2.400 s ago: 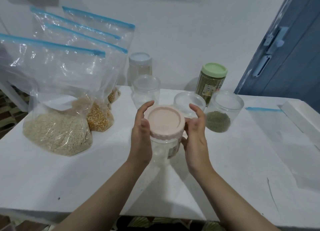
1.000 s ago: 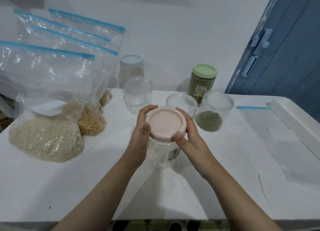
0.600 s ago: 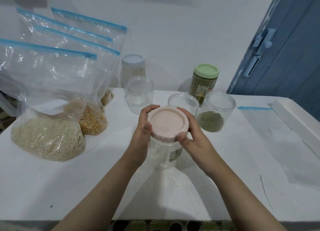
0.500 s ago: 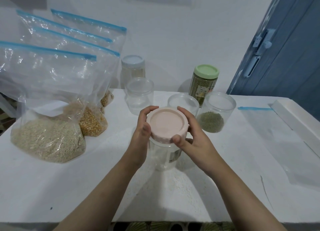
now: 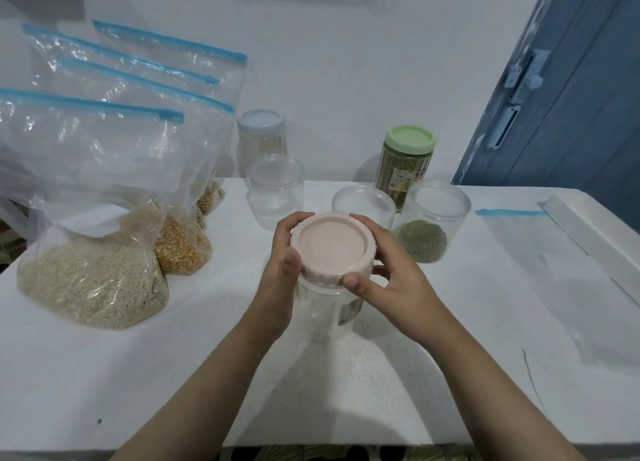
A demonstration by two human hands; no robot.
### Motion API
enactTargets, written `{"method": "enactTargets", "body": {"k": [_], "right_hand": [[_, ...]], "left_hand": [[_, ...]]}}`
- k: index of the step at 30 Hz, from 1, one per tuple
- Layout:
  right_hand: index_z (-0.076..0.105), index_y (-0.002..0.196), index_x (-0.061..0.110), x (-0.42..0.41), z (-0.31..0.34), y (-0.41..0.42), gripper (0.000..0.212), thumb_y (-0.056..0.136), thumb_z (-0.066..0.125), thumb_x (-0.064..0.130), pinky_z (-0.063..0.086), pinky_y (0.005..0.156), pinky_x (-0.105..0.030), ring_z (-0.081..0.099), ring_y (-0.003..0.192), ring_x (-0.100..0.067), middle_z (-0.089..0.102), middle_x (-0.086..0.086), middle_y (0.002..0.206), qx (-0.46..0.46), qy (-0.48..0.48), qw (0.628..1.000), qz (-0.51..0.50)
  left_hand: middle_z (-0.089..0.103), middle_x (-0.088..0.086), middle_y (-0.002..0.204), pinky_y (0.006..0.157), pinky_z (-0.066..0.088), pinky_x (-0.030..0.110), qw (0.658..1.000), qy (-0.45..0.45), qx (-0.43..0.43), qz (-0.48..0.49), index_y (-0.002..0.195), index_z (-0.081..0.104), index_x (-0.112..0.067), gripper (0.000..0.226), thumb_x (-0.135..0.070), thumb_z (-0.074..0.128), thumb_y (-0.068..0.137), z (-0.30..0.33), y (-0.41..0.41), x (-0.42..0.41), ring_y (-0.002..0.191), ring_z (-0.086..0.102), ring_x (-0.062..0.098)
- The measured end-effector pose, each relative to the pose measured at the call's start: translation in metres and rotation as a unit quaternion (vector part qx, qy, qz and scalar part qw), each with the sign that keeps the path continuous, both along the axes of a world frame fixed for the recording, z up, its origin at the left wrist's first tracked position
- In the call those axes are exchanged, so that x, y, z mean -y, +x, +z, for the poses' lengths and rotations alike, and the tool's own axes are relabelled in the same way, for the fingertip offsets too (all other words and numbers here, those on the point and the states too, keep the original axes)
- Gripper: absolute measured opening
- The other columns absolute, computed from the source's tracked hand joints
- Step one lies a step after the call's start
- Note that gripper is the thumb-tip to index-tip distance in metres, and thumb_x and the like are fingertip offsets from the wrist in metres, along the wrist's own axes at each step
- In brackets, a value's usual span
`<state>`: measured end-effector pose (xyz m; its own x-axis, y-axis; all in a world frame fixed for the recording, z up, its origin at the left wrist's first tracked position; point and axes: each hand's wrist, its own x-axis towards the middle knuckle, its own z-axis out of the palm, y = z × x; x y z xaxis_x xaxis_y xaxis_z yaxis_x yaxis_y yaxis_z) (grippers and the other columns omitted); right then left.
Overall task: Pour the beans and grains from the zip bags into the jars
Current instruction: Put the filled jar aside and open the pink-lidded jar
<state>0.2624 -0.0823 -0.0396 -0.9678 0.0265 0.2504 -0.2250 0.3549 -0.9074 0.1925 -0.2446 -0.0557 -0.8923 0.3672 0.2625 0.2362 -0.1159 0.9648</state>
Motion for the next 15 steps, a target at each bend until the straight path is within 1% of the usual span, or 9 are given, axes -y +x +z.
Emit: {"method": "enactTargets", "body": {"k": [2,5,7,8,9,10,12,13,15], "right_hand": [[0.044,0.141,0.039,-0.004,0.000,0.000,0.086,0.069,0.067,0.077,0.047,0.098,-0.021,0.047,0.130,-0.005,0.047,0.022,0.136,-0.013,-0.013,1.000,0.006],[0.044,0.143,0.033,-0.010,0.003,-0.004,0.091,0.068,0.068,0.078,0.047,0.102,-0.031,0.043,0.136,-0.011,0.044,0.017,0.139,-0.027,-0.023,0.999,0.013],[0.045,0.144,0.028,-0.013,0.005,-0.006,0.092,0.069,0.067,0.077,0.046,0.104,-0.034,0.042,0.137,-0.015,0.045,0.012,0.139,-0.042,-0.025,0.999,0.013],[0.046,0.143,0.025,-0.015,0.005,-0.007,0.093,0.069,0.068,0.077,0.045,0.104,-0.033,0.043,0.136,-0.017,0.046,0.010,0.139,-0.050,-0.033,0.998,0.013],[0.047,0.143,0.022,-0.016,0.005,-0.008,0.094,0.069,0.069,0.076,0.044,0.105,-0.032,0.043,0.136,-0.019,0.048,0.008,0.139,-0.054,-0.049,0.997,0.014],[0.048,0.142,0.020,-0.016,0.005,-0.008,0.095,0.068,0.070,0.075,0.043,0.106,-0.033,0.044,0.137,-0.020,0.050,0.006,0.140,-0.054,-0.070,0.996,0.015],[0.049,0.141,0.019,-0.018,0.004,-0.008,0.096,0.066,0.073,0.072,0.042,0.109,-0.038,0.048,0.135,-0.022,0.055,0.002,0.140,-0.046,-0.108,0.993,0.016],[0.050,0.140,0.021,-0.019,0.004,-0.007,0.093,0.066,0.074,0.071,0.043,0.109,-0.038,0.050,0.133,-0.021,0.057,0.002,0.139,-0.045,-0.123,0.991,0.013],[0.052,0.136,0.025,-0.021,0.006,-0.006,0.087,0.066,0.074,0.071,0.047,0.105,-0.032,0.054,0.129,-0.016,0.059,0.004,0.136,-0.049,-0.146,0.988,0.002]], "left_hand": [[0.061,-0.026,0.116,0.089,0.051,0.021,1.000,0.006,-0.010,-0.014,0.127,0.043,-0.022,0.097,-0.094,0.049,0.061,-0.001,0.006,-0.001,0.113,0.060,0.003],[0.061,-0.017,0.122,0.091,0.051,0.025,1.000,0.001,-0.008,-0.020,0.130,0.043,-0.022,0.102,-0.093,0.054,0.059,-0.002,0.004,-0.006,0.117,0.060,0.010],[0.062,0.003,0.122,0.088,0.053,0.035,0.999,-0.024,-0.005,-0.032,0.133,0.045,-0.004,0.116,-0.088,0.064,0.056,0.000,-0.001,-0.009,0.113,0.062,0.020],[0.061,0.011,0.120,0.086,0.053,0.042,0.998,-0.041,-0.014,-0.046,0.132,0.043,0.006,0.124,-0.087,0.068,0.054,-0.005,-0.001,-0.007,0.111,0.063,0.026],[0.059,0.013,0.121,0.088,0.054,0.046,0.997,-0.048,-0.018,-0.052,0.132,0.042,0.008,0.128,-0.088,0.068,0.052,-0.004,-0.001,-0.009,0.112,0.062,0.028],[0.059,0.008,0.126,0.092,0.054,0.040,0.998,-0.042,-0.010,-0.048,0.136,0.041,-0.001,0.126,-0.091,0.065,0.050,-0.001,-0.002,-0.014,0.116,0.060,0.025],[0.058,-0.014,0.128,0.093,0.051,0.025,0.999,-0.010,-0.014,-0.045,0.136,0.039,-0.020,0.113,-0.092,0.061,0.051,-0.002,0.005,-0.020,0.121,0.057,0.012],[0.058,-0.019,0.127,0.093,0.049,0.022,0.999,-0.002,-0.015,-0.049,0.134,0.038,-0.025,0.107,-0.090,0.062,0.052,-0.006,0.009,-0.023,0.121,0.056,0.008],[0.057,-0.021,0.127,0.095,0.049,0.024,0.999,-0.003,-0.019,-0.039,0.133,0.038,-0.033,0.101,-0.087,0.066,0.053,-0.010,0.010,-0.030,0.123,0.055,0.008]]}}
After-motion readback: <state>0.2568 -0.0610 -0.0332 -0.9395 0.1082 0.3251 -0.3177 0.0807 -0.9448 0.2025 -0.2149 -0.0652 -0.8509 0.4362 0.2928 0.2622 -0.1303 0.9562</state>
